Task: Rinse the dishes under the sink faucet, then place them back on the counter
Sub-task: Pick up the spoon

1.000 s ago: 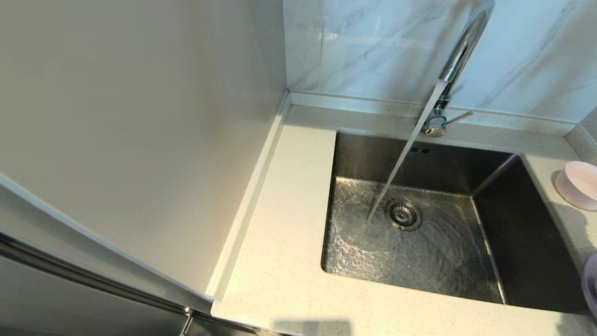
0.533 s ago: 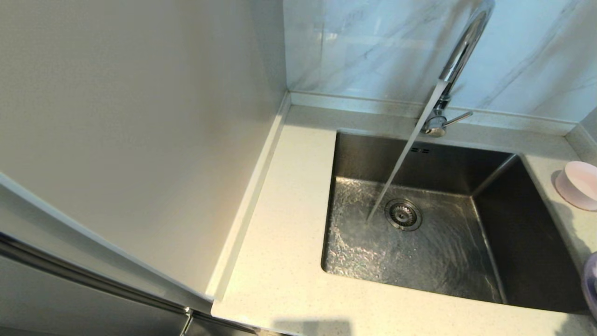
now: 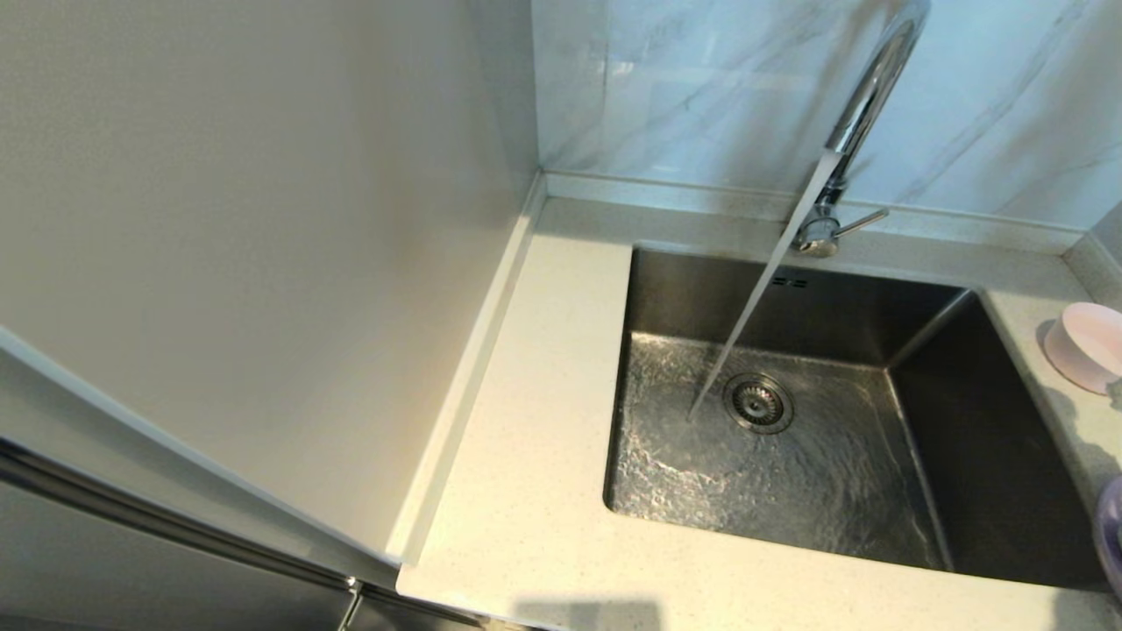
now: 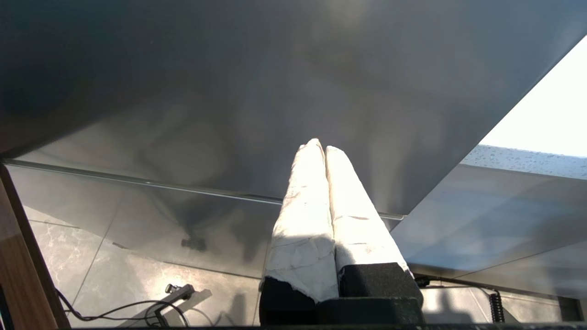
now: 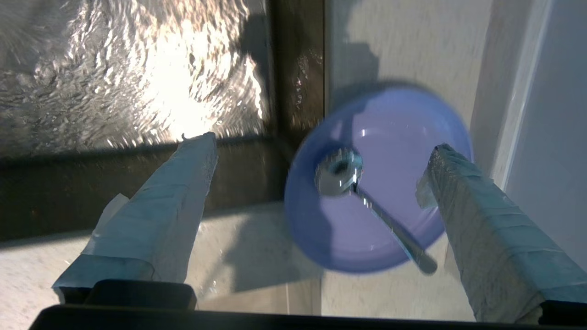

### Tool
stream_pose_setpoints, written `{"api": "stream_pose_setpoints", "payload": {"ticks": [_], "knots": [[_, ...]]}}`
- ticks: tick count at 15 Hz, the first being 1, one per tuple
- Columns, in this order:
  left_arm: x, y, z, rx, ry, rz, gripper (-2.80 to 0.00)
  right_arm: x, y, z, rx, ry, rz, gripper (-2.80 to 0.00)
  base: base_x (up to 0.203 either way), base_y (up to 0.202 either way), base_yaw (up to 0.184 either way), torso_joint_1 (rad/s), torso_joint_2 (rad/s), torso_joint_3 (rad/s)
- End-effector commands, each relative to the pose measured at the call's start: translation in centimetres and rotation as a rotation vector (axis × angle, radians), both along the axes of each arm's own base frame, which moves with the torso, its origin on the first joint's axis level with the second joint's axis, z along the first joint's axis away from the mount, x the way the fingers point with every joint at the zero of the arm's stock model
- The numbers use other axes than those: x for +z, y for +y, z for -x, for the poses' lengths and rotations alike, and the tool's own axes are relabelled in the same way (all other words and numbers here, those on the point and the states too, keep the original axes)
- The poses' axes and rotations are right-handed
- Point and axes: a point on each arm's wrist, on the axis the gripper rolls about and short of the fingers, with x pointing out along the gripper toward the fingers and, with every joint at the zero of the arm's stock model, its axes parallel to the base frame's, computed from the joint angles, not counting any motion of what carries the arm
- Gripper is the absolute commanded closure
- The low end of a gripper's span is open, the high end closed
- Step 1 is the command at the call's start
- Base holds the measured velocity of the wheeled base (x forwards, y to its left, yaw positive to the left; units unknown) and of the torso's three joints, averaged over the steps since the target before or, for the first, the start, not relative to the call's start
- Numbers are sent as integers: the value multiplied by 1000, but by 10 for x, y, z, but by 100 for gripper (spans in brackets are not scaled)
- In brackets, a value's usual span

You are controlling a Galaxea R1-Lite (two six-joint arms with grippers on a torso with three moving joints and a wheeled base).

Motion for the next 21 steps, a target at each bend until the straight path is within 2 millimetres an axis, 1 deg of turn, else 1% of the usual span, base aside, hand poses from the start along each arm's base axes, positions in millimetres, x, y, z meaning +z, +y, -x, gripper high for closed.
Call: {"api": "stream_pose_setpoints", "payload": {"ticks": [1, 3, 4, 6, 8, 9, 10, 13, 15, 16, 19, 21], "knots": [[0, 0, 0, 0, 0, 0, 0, -17, -10, 1, -61, 76, 2, -280, 0, 0, 0, 0, 0, 0], [0, 0, 0, 0, 0, 0, 0, -19, -25, 5, -108, 105, 24, -280, 0, 0, 0, 0, 0, 0], [0, 0, 0, -1, 0, 0, 0, -19, -33, 9, -53, 125, 45, -280, 0, 0, 0, 0, 0, 0], [0, 0, 0, 0, 0, 0, 0, -20, -52, 23, 156, 123, 53, -280, 0, 0, 0, 0, 0, 0], [0, 0, 0, 0, 0, 0, 0, -25, -73, 40, 389, 135, 97, -280, 0, 0, 0, 0, 0, 0], [0, 0, 0, 0, 0, 0, 0, -28, -83, 48, 475, 131, 99, -280, 0, 0, 0, 0, 0, 0], [0, 0, 0, -1, 0, 0, 0, -33, -94, 56, 550, 133, 75, -280, 0, 0, 0, 0, 0, 0], [0, 0, 0, 0, 0, 0, 0, -44, -110, 77, 718, 188, 72, -280, 0, 0, 0, 0, 0, 0], [0, 0, 0, 0, 0, 0, 0, -51, -113, 96, 838, 223, 81, -280, 0, 0, 0, 0, 0, 0], [0, 0, 0, 0, 0, 0, 0, -56, -110, 101, 873, 227, 61, -280, 0, 0, 0, 0, 0, 0], [0, 0, 0, -1, 0, 0, 0, -57, -95, 107, 878, 228, 82, -280, 0, 0, 0, 0, 0, 0], [0, 0, 0, -1, 0, 0, 0, -64, -77, 114, 857, 226, 134, -280, 0, 0, 0, 0, 0, 0]]}}
